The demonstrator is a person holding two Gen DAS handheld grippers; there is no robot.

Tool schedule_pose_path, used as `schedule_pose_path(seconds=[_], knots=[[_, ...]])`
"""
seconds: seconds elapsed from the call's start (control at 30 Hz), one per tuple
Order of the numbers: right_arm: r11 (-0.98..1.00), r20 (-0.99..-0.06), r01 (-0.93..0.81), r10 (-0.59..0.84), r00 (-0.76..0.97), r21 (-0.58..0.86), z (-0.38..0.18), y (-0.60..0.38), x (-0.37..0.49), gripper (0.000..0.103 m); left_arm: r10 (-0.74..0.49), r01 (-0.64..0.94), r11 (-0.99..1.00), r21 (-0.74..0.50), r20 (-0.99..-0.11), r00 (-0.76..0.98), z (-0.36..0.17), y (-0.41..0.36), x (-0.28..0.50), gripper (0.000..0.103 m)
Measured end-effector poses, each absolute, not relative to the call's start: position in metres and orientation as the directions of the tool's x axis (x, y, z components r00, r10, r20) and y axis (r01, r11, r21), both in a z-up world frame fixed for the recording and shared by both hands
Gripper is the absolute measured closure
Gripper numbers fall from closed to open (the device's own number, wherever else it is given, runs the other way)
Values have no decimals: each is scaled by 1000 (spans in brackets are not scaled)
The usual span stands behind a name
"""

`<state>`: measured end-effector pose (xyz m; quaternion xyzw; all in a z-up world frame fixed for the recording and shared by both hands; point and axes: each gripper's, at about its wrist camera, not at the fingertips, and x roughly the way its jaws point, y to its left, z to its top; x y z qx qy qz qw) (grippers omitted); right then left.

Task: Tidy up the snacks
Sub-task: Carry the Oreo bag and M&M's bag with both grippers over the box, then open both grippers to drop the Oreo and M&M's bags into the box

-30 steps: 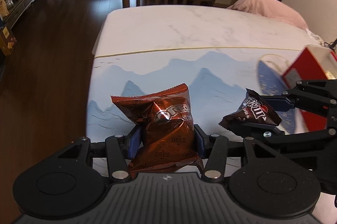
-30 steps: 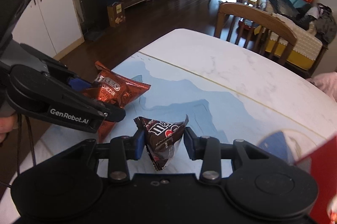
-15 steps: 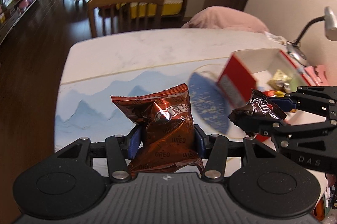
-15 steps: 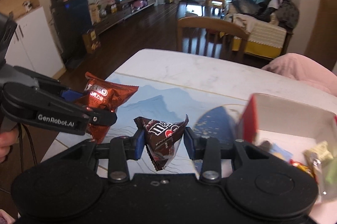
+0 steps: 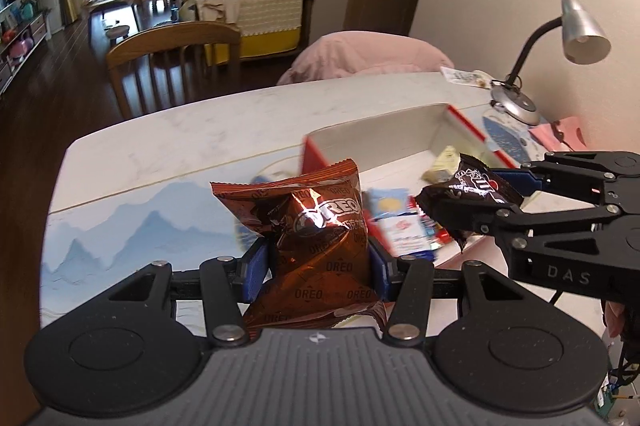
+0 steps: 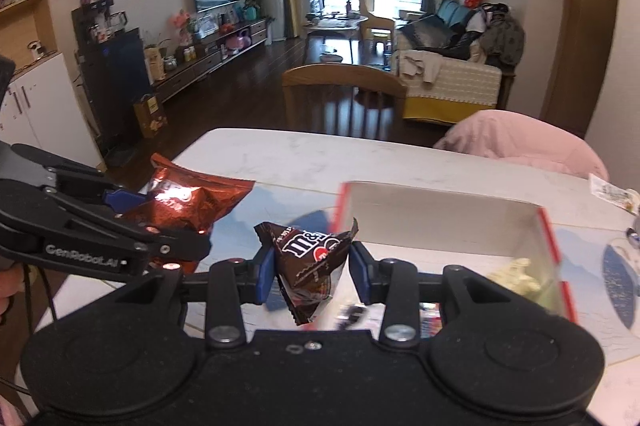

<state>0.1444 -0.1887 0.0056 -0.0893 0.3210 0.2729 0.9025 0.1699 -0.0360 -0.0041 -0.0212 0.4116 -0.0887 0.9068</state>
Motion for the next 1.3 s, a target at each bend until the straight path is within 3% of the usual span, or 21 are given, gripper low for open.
schedule_pose_path(seconds=[0.33, 0.67, 1.3], knots=[[877, -639, -481, 379, 670, 15, -6, -262, 173, 66, -172, 161, 983, -91, -765, 621, -13, -115, 207, 52], [921, -713, -389, 280, 642, 12, -43, -308, 216, 66, -150, 158, 984, -76, -832, 534, -49, -168, 257, 52], [920, -806, -392, 226, 547, -8, -94, -314, 241, 65, -104, 179, 983, -32, -907, 409, -109, -203, 301, 52]])
